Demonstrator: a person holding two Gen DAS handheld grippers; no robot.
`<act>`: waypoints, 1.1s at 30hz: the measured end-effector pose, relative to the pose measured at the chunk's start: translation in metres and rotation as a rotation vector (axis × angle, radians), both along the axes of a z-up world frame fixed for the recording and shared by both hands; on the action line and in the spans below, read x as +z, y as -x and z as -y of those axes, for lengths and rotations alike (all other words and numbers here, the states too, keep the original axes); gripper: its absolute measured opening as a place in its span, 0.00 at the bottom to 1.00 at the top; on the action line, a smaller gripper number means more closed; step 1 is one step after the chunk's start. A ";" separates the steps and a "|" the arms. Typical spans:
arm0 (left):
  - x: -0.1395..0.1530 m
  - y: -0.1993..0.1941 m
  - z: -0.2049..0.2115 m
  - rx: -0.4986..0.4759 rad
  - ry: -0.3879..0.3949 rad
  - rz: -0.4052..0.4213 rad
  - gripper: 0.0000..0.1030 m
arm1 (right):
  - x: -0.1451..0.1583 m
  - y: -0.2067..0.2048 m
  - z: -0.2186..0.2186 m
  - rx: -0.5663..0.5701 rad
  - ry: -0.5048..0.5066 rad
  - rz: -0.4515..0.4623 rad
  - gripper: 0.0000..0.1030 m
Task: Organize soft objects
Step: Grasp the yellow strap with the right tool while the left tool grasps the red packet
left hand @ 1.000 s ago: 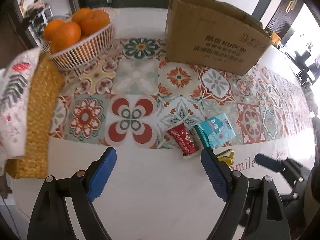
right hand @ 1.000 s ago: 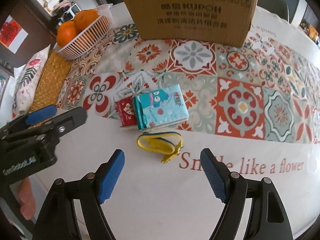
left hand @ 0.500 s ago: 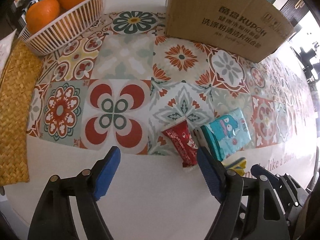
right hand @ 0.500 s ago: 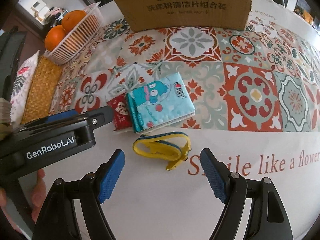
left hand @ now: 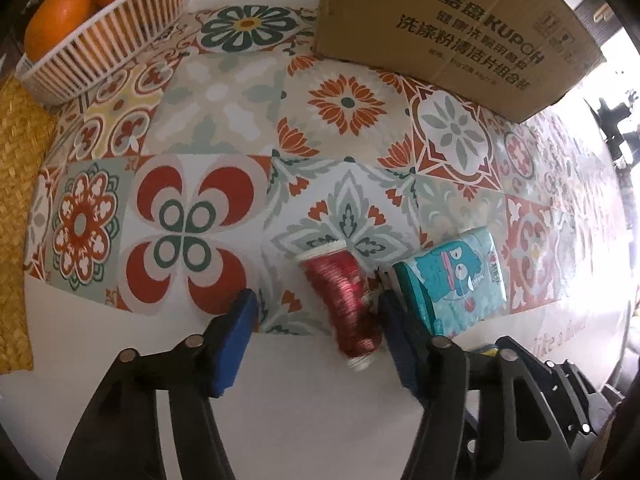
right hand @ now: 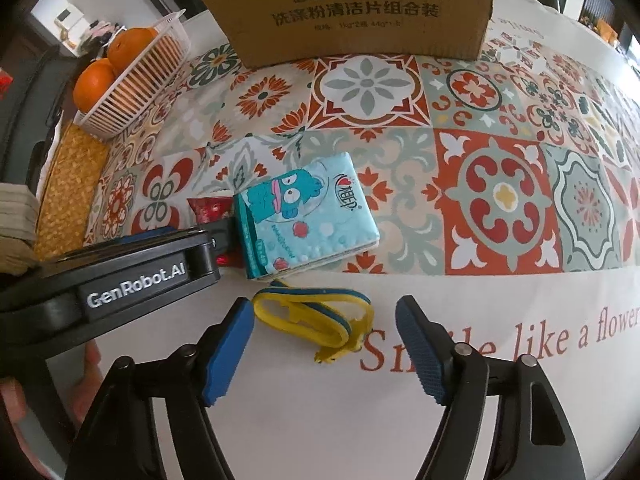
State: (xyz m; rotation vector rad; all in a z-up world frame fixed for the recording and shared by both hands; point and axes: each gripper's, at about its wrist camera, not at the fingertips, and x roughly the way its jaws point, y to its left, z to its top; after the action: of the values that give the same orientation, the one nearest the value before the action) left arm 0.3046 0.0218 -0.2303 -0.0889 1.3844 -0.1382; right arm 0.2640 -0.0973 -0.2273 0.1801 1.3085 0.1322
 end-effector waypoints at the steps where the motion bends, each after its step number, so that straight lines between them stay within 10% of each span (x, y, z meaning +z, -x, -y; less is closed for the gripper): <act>1: -0.001 -0.001 0.002 -0.007 -0.018 0.006 0.48 | -0.001 0.000 0.001 0.002 0.000 -0.002 0.66; 7: 0.004 -0.002 0.007 -0.028 -0.053 0.048 0.23 | -0.004 0.004 0.010 -0.017 -0.010 0.003 0.52; 16: 0.005 0.021 -0.010 -0.045 0.079 0.050 0.21 | -0.001 0.014 0.019 -0.026 -0.053 0.033 0.31; 33: 0.023 0.058 -0.023 -0.050 0.112 0.086 0.21 | 0.012 0.034 0.026 -0.002 -0.071 0.082 0.24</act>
State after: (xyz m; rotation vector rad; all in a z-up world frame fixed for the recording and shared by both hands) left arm 0.2466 0.0449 -0.2069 -0.1397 1.2931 -0.2584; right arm 0.2302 -0.1234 -0.2149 0.2346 1.2231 0.1828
